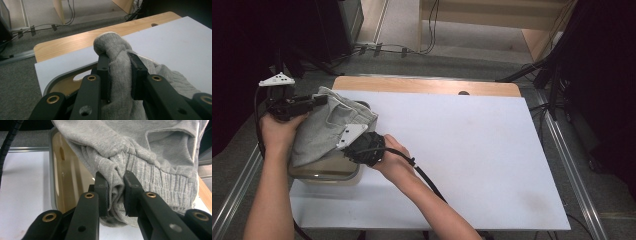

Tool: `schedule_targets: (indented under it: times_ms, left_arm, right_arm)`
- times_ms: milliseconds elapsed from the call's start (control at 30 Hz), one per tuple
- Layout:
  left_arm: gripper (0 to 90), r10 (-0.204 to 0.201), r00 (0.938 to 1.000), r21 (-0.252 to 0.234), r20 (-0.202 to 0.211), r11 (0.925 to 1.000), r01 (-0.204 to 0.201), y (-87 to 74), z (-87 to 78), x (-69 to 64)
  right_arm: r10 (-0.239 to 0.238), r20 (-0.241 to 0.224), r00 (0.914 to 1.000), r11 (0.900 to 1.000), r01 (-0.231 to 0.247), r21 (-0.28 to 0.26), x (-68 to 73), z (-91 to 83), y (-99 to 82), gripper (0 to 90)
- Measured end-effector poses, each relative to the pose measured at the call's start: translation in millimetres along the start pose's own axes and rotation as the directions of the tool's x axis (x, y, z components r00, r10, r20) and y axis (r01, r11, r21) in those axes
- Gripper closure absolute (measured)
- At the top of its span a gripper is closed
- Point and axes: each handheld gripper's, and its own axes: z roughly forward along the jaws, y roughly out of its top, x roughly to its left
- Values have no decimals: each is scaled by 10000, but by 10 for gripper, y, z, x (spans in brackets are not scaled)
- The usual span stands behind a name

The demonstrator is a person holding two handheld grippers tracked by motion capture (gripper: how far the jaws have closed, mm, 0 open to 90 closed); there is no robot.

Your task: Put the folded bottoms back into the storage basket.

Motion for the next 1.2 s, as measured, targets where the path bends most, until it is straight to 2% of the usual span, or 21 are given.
schedule_targets:
  times_ms: [500, 567, 600, 633, 667, 700, 733, 767, 800, 867, 900, 933, 1067, 1200]
  left_arm:
    - [742, 82, 9990, 294, -440, 9995, -69, -48, -71, 95]
    - [733, 184, 9985, 403, -520, 9991, -164, -68, -64, 105]
    - [688, 181, 9988, 493, -461, 9987, -158, -81, -52, 112]
    - [552, 44, 9988, 609, -480, 9981, -15, -93, -31, 123]
    - [371, -63, 9980, 696, -625, 9975, 106, -100, -16, 135]
    - [229, -216, 9982, 651, -559, 9976, 252, -111, -8, 146]
    - [135, -427, 9982, 578, -428, 9973, 451, -118, -1, 154]
    - [59, -536, 9977, 568, -417, 9968, 559, -117, 3, 151]
    - [10, -515, 9977, 532, -431, 9971, 537, -114, 4, 138]
    - [0, -490, 9984, 406, -268, 9979, 500, -106, 1, 109]
    - [0, -473, 9988, 353, -160, 9982, 479, -100, 0, 91]
    - [0, -460, 9989, 313, -48, 9984, 461, -93, 0, 73]
    - [0, -293, 9993, 167, 252, 9994, 289, -74, 3, -14]
    - [0, -92, 9979, 33, 644, 10000, 90, -72, -7, -117]
  right_arm:
    - [206, -300, 9993, 9998, -205, 41, 40, 154, 62, 737]
    - [312, -473, 9984, 9995, -309, 68, 36, 173, 63, 691]
    - [432, -584, 9974, 9991, -432, -2, 27, 178, 57, 579]
    - [724, -758, 9945, 9972, -736, -137, 13, 181, 51, 438]
    - [1013, -804, 9916, 9945, -1030, -176, -3, 181, 46, 318]
    - [1263, -654, 9898, 9915, -1280, -223, -17, 177, 41, 200]
    - [1359, -405, 9899, 9903, -1369, -240, -30, 165, 34, 140]
    - [1463, -145, 9891, 9888, -1467, -280, -46, 147, 27, 129]
    - [1545, -38, 9880, 9872, -1545, -384, -66, 127, 16, 80]
    - [1898, -154, 9817, 9804, -1904, -509, -119, 92, -3, 62]
    - [2068, -283, 9780, 9765, -2081, -564, -147, 77, -15, 10]
    - [2230, -226, 9746, 9728, -2239, -587, -169, 68, -25, 0]
    - [2071, 140, 9782, 9770, -2060, -548, -215, 14, -81, 0]
    - [1758, -6, 9844, 9837, -1757, -376, -232, -69, -180, 0]
